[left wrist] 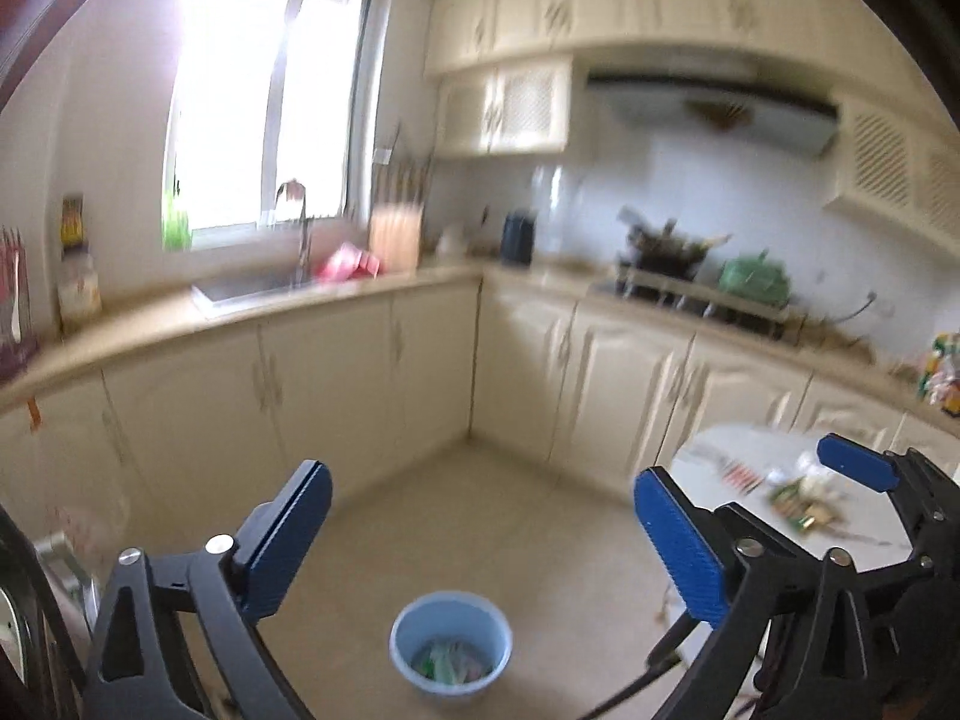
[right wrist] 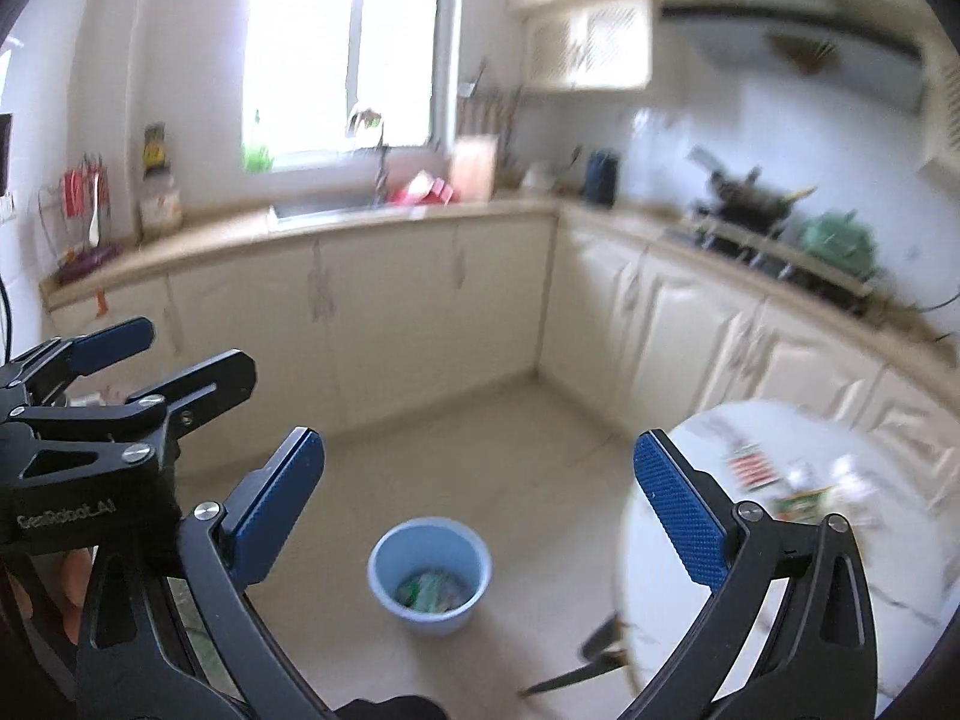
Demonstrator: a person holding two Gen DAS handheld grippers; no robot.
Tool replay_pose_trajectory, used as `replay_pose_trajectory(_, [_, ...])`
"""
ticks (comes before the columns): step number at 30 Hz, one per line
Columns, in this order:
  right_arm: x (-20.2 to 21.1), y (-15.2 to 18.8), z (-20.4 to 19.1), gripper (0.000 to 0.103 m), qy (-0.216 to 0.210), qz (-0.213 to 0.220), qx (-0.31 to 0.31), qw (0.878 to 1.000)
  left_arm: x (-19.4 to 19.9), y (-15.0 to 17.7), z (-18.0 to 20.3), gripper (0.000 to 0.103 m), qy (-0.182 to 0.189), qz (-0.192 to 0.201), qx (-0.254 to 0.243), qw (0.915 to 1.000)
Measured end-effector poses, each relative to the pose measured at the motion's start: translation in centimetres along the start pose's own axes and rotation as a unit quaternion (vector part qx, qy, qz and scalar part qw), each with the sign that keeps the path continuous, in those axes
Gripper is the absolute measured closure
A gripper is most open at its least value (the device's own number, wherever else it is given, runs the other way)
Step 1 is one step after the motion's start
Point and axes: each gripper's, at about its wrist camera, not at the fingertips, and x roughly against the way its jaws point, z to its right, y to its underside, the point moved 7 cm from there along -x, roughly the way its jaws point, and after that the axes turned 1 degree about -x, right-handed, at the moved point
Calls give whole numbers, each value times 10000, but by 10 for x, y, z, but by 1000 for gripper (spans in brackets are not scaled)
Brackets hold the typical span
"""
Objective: Collect trash
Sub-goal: 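Move both tools back toward the table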
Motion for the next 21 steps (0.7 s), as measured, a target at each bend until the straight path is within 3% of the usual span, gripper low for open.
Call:
replay_pose_trajectory(6, [88,-20,31,0,389,662,-125,9970,82,15,52,1,-82,1025,-163,9946])
replay_pose_trajectory(9, [122,-20,51,0,669,914,-232,9933,105,32,73,1,-61,1275,-268,9915])
replay_pose_trajectory(16, [167,-11,83,0,892,1266,-546,9864,139,83,98,1,85,1299,-448,9905])
replay_pose_trajectory(19, [174,-5,98,0,936,1312,-633,9849,149,88,67,1,92,1296,-460,9904])
replay_pose_trajectory(21, [179,-3,109,0,1030,1360,-675,9830,146,85,70,1,104,1276,-492,9906])
